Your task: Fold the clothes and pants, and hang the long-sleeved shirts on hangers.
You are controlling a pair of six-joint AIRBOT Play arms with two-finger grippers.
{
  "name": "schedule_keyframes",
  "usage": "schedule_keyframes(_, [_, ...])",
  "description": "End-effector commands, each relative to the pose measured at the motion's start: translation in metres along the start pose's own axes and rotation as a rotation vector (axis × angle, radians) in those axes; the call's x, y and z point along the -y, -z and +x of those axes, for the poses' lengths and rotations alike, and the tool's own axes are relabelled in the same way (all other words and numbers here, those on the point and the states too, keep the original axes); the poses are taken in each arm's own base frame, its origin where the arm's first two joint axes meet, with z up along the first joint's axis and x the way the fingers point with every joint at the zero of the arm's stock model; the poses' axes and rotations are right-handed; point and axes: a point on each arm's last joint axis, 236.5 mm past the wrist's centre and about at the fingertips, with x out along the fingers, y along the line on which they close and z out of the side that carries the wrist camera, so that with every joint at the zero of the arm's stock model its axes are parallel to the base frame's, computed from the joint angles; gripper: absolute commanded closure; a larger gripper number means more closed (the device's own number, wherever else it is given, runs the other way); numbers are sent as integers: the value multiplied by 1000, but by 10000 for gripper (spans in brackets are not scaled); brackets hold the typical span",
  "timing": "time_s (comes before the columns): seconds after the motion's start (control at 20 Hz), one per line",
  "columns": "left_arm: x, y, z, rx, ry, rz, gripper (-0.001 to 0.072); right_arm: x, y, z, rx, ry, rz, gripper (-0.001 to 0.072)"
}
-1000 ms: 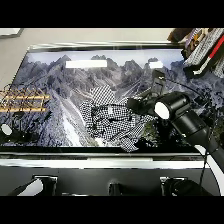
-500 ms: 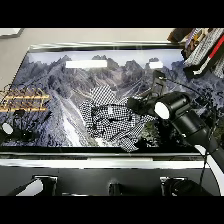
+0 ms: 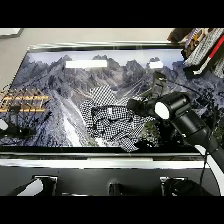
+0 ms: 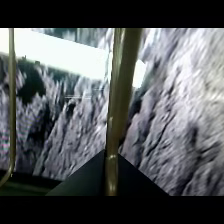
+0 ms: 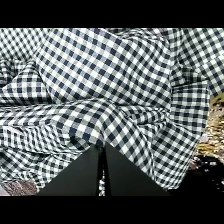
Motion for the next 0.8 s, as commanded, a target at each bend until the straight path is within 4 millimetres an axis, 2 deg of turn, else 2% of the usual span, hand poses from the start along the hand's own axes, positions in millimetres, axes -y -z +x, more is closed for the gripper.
schedule_keyframes(0.0, [11,-39,-28,131,54,-59,689,1,1,0,-5,4,0,677])
schedule_keyframes(0.25, [22,-77,-73,280,85,-66,689,2,0,0,0,8,-3,677])
schedule_keyframes(0.35, [35,-94,-97,347,90,-21,690,4,-3,0,11,19,-12,677])
schedule_keyframes(0.45, [58,-102,-118,376,114,45,690,7,-6,0,24,32,-21,678])
schedule_keyframes(0.6, [102,-101,-143,384,166,164,691,12,-12,-1,47,51,-34,678])
schedule_keyframes(0.75, [143,-96,-178,467,211,277,692,14,-16,-2,64,64,-37,678])
